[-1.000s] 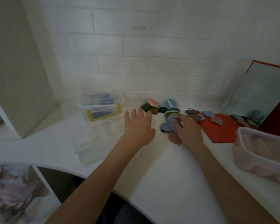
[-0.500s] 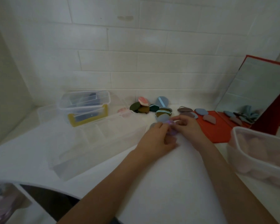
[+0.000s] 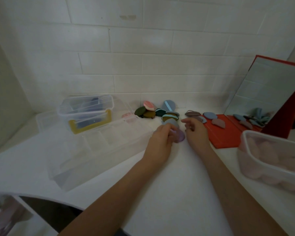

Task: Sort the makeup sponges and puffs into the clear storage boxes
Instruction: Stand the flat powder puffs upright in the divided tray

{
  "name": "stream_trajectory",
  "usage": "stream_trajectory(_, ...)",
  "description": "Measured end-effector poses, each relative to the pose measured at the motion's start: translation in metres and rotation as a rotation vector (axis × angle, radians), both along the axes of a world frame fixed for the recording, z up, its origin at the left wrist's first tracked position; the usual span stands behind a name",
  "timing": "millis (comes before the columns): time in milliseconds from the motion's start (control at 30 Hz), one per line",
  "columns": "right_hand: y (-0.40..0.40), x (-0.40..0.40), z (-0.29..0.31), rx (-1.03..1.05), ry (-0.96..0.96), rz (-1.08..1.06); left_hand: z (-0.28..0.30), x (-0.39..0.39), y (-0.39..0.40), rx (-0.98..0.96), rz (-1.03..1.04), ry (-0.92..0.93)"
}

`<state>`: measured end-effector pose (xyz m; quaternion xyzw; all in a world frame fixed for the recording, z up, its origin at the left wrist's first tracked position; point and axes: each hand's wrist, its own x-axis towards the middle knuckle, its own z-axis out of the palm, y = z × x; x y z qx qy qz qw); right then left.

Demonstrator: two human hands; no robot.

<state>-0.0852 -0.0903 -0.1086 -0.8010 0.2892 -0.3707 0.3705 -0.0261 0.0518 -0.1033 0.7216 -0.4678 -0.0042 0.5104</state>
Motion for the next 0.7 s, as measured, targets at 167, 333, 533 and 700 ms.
stream_trajectory(167, 0.006, 0.003, -0.001, -0.009, 0.071, 0.124, 0.000, -0.001, -0.005, 0.141, 0.118, 0.053)
stream_trajectory(333, 0.005, 0.013, -0.006, -0.271, 0.317, 0.089, -0.003, 0.000, -0.009, 0.290, 0.251, -0.066)
stream_trajectory(533, 0.014, 0.014, 0.000, 0.002, 0.008, 0.346, -0.009, 0.003, -0.008, 0.320, 0.233, -0.140)
stream_trajectory(700, 0.015, 0.014, 0.005, 0.043, -0.108, 0.296, -0.009, 0.006, -0.008, 0.203, 0.155, -0.039)
